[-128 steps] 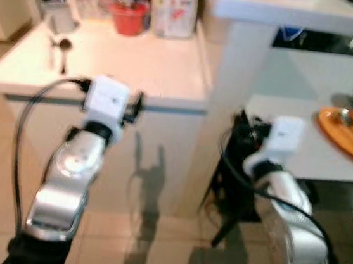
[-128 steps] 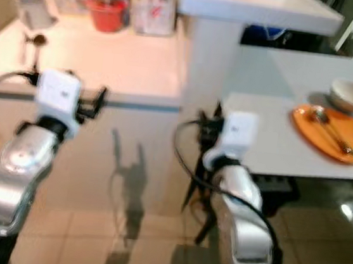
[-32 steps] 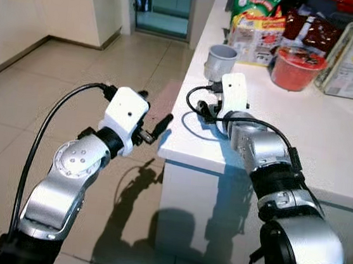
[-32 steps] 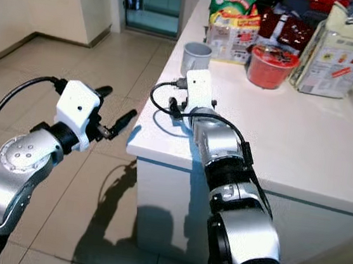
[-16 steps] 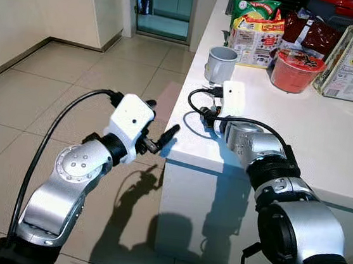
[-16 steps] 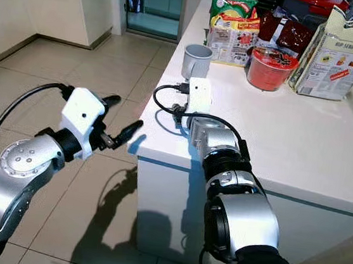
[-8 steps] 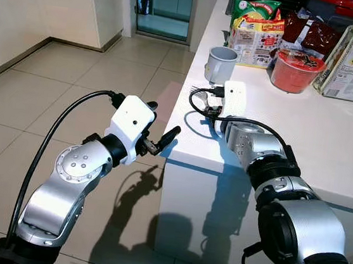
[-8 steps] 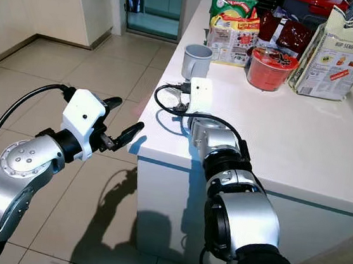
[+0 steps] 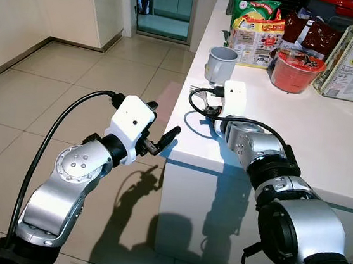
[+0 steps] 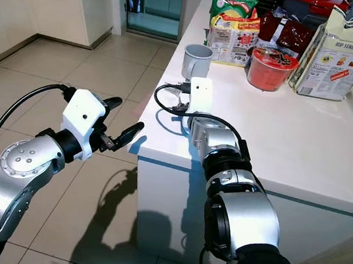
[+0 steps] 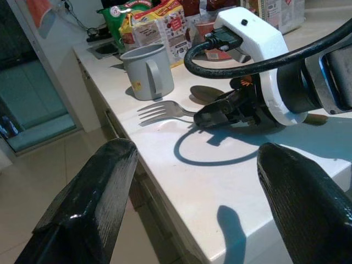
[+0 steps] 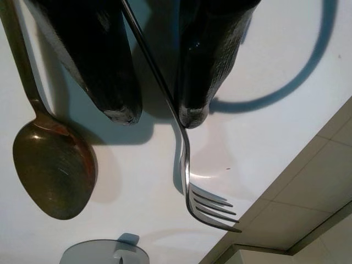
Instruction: Setting the table
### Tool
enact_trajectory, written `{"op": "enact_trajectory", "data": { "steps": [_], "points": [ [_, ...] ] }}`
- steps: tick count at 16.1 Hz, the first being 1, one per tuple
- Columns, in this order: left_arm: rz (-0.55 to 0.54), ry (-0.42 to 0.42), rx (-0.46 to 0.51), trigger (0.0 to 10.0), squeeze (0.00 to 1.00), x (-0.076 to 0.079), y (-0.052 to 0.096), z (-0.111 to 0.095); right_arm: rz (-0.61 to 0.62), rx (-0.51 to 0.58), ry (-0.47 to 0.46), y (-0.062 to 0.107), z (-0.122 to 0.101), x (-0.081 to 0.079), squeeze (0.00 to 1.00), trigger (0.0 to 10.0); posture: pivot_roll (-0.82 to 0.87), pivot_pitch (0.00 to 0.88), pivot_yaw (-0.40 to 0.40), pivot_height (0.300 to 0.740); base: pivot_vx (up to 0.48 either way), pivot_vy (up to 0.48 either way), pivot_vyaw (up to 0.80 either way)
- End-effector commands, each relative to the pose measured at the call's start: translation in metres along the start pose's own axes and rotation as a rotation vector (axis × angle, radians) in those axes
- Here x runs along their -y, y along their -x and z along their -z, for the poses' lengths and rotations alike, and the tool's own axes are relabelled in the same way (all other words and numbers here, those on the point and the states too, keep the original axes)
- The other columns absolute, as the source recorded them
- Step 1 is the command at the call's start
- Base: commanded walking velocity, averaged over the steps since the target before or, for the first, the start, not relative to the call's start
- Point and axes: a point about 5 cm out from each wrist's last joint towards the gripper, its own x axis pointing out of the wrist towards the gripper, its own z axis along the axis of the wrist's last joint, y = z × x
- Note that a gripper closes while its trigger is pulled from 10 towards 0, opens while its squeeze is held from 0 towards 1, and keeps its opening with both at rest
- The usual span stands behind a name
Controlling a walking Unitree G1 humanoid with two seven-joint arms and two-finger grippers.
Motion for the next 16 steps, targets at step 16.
{"op": "enact_trajectory", "data": {
  "steps": [16],
  "points": [
    [-0.265, 0.028, 0.067, 10.0, 0.00, -0.016, 0.000, -0.007, -0.326, 0.531, -0.587, 0.109, -0.063, 0.027, 0.00, 0.0, 0.06, 0.000, -0.050, 0.740, 0.000, 0.000, 0.00]
  ]
}}
